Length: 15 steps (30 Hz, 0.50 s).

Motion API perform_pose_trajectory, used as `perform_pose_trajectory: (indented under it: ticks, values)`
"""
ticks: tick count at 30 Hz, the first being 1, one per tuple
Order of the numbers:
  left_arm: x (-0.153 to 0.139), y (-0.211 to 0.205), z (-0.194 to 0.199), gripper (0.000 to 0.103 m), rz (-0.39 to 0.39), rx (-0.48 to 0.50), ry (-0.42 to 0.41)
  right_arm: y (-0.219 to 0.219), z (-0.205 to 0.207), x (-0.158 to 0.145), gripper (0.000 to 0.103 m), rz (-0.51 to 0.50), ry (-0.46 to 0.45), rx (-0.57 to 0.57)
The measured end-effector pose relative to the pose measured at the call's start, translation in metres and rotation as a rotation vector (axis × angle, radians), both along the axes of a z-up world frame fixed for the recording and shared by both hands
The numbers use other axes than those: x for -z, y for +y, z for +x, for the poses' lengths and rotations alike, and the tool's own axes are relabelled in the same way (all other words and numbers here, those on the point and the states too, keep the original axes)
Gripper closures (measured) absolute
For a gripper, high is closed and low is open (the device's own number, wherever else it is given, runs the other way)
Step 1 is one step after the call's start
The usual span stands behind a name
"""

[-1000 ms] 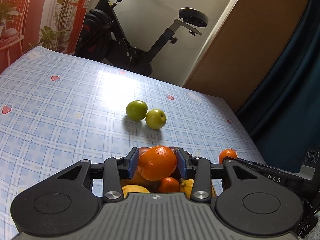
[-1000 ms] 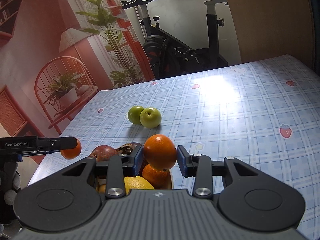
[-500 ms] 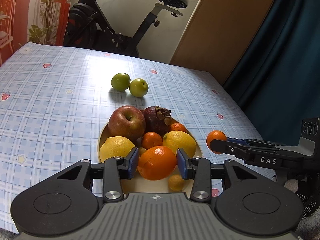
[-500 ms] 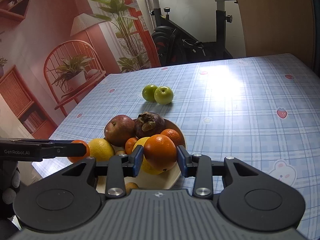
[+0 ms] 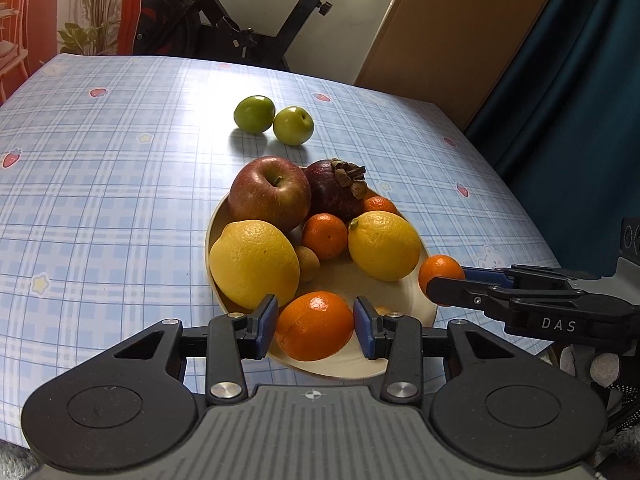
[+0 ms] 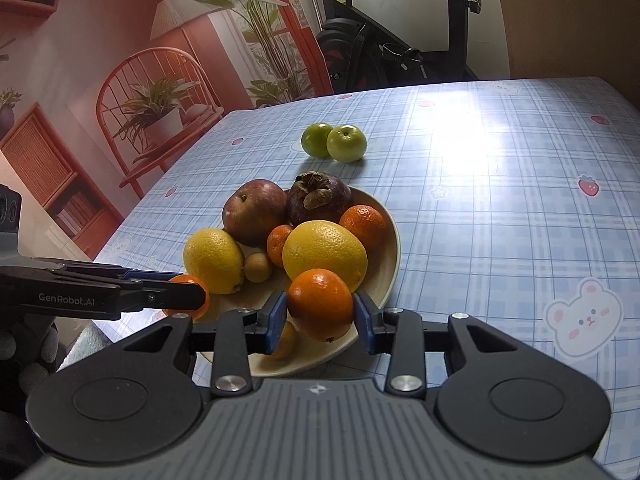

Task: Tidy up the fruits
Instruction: 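Carry the tangerine with the left gripper into the plate, then open the left gripper to release the tangerine in the plate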

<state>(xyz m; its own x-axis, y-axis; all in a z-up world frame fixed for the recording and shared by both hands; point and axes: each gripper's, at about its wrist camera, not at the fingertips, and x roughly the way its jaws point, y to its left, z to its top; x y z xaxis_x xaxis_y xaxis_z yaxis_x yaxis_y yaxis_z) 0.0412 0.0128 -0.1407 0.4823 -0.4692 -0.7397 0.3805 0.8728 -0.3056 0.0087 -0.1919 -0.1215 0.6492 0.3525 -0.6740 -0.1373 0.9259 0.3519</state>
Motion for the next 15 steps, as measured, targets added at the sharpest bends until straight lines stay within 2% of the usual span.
perform_pose_trajectory:
  ticks: [4,15]
  values:
    - [0.0044,0.0016,0.0020,0.060,0.009,-0.009,0.010,0.0018,0.0016,0.0068,0.064,0.003,0.025,-0.002]
    - [0.0073,0.0023,0.0032,0.059,0.031,-0.026,0.006,0.0014,0.0038,0.0096,0.064,0.024,0.024,-0.008]
